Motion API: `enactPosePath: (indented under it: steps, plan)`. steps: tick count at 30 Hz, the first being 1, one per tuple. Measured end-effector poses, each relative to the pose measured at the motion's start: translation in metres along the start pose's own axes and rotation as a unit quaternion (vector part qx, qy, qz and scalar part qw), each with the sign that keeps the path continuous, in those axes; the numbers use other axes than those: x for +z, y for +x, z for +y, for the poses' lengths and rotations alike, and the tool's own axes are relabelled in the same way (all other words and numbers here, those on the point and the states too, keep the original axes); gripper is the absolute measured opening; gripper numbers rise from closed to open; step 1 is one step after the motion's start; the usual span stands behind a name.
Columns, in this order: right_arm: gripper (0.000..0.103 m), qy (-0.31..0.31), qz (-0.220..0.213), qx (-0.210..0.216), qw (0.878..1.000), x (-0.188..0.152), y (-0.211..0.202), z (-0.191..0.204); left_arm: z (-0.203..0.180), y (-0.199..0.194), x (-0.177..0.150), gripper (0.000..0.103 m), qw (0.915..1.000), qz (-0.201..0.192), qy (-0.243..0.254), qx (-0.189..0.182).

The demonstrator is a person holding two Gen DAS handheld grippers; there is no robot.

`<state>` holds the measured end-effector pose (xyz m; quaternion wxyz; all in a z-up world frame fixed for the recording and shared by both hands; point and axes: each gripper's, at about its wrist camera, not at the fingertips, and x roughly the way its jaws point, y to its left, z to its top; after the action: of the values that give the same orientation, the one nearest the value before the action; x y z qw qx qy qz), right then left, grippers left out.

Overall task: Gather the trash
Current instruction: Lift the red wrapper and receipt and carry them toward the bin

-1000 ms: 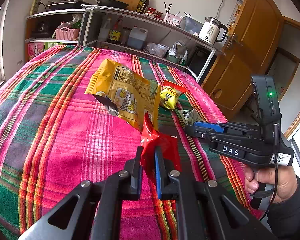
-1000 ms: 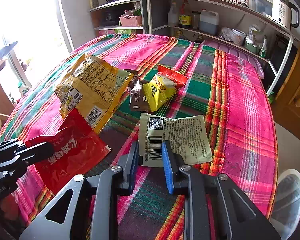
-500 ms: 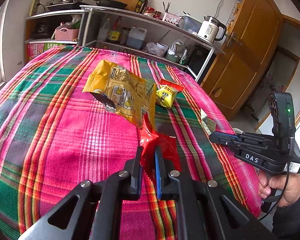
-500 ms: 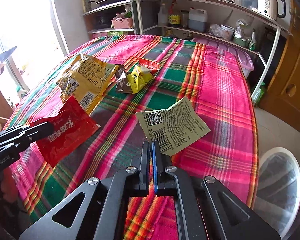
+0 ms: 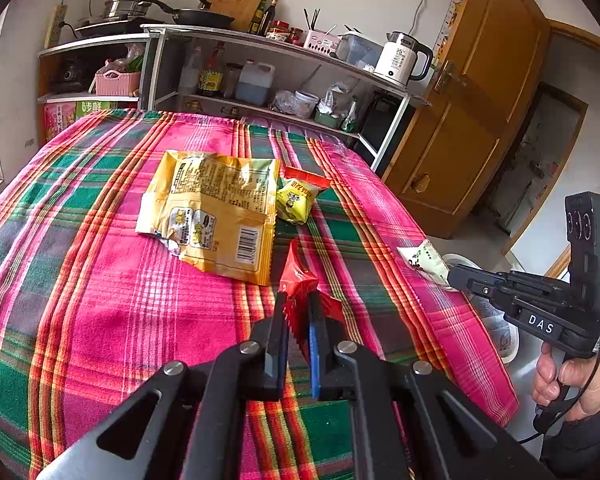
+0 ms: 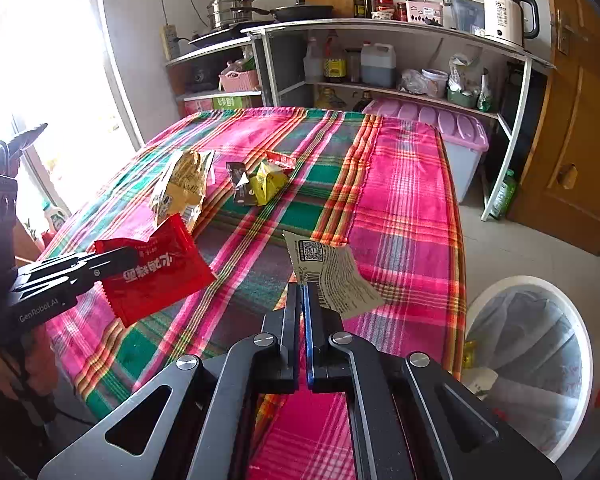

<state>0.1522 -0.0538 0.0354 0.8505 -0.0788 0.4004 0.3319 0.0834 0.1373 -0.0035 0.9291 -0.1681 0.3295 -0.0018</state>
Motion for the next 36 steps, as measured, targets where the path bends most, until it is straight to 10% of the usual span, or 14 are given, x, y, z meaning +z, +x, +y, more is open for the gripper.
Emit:
enactPosePath:
  steps: [11,16,25,36]
  plan:
    - [0.003,0.026,0.016,0.004,1.0,-0.016,-0.009,-0.016,-0.028,-0.006,0.003,0.008,0.9997,-0.005,0.021,-0.008]
    - [0.069,0.11,0.038,0.015,0.993,-0.029,0.01,-0.034,-0.031,-0.007,0.004,0.008,0.9997,-0.007,0.021,-0.007]
    - [0.069,0.208,0.056,0.047,0.975,-0.017,0.037,-0.044,-0.018,-0.006,0.003,0.008,0.9999,-0.007,0.014,-0.006]
    - [0.066,0.153,0.07,-0.026,0.985,0.004,0.061,-0.02,0.0,0.001,0.003,0.008,1.0,-0.003,0.001,-0.007]
